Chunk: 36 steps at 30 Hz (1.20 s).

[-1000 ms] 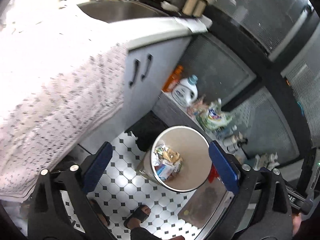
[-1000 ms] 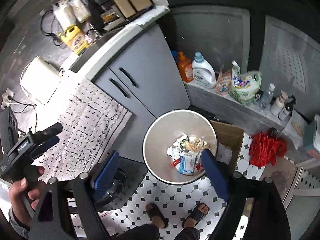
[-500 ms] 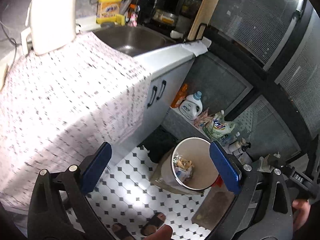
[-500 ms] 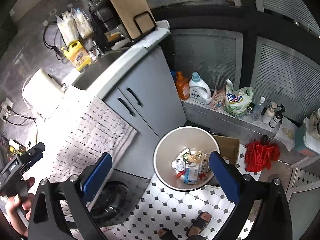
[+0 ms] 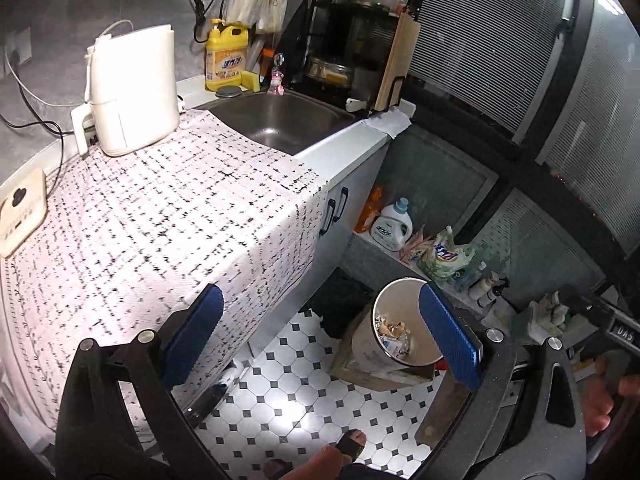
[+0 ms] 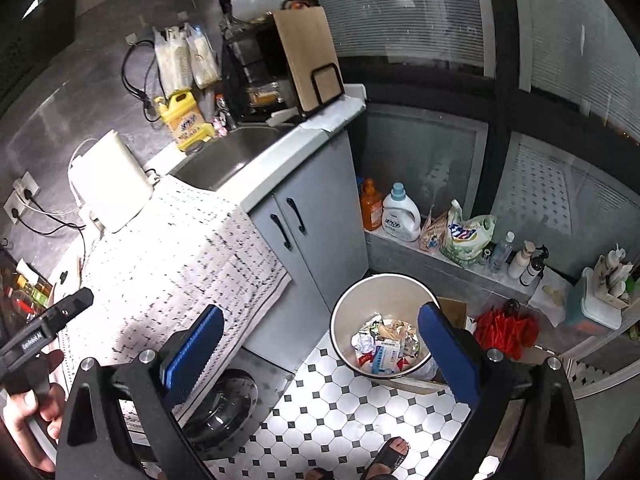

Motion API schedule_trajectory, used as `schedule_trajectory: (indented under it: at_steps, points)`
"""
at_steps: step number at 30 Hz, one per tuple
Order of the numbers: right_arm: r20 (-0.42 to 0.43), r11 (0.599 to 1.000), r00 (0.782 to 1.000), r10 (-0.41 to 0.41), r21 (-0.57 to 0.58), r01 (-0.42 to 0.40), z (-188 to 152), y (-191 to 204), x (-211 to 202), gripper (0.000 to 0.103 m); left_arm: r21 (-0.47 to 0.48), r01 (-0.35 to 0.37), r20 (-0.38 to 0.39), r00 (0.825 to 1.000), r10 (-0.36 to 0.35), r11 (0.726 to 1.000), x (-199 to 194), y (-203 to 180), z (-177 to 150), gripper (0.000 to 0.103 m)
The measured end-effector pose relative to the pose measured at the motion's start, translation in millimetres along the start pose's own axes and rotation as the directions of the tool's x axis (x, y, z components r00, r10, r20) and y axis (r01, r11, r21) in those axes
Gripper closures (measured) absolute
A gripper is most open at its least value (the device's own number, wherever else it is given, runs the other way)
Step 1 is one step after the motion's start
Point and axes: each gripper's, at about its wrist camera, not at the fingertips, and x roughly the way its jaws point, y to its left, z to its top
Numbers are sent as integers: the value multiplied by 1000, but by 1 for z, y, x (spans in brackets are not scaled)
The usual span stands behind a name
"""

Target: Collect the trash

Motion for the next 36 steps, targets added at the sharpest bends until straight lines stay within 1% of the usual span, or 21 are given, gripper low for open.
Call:
schedule_trajectory:
  at_steps: [8,14,18,26,30,36]
  points:
    - [67,999,998,21,-37,-18,-11,39,-47,8,18,-3,43,999,2,1000,-51,16,-4,6]
    - [100,996,993,55,-73,-48,-24,64,-70,8,22,-48,117,992,45,999,-85,28,-14,6]
    - [111,993,992,61,-107,-49,-31,78,-78,8,-3,-78,141,987,78,997,-102,41,-21,6]
    - [129,988,987,94,-133,-77,-42,96,-82,8,-33,-105,203,973,110,994,-135,58,-34,6]
    - [125,986,987,105,-145,-87,-45,104,-81,8,-51,-114,216,969,122,992,-142,65,-38,6]
    - [117,983,986,116,-153,-97,-45,113,-77,8,-61,-115,216,968,126,991,-144,69,-38,6]
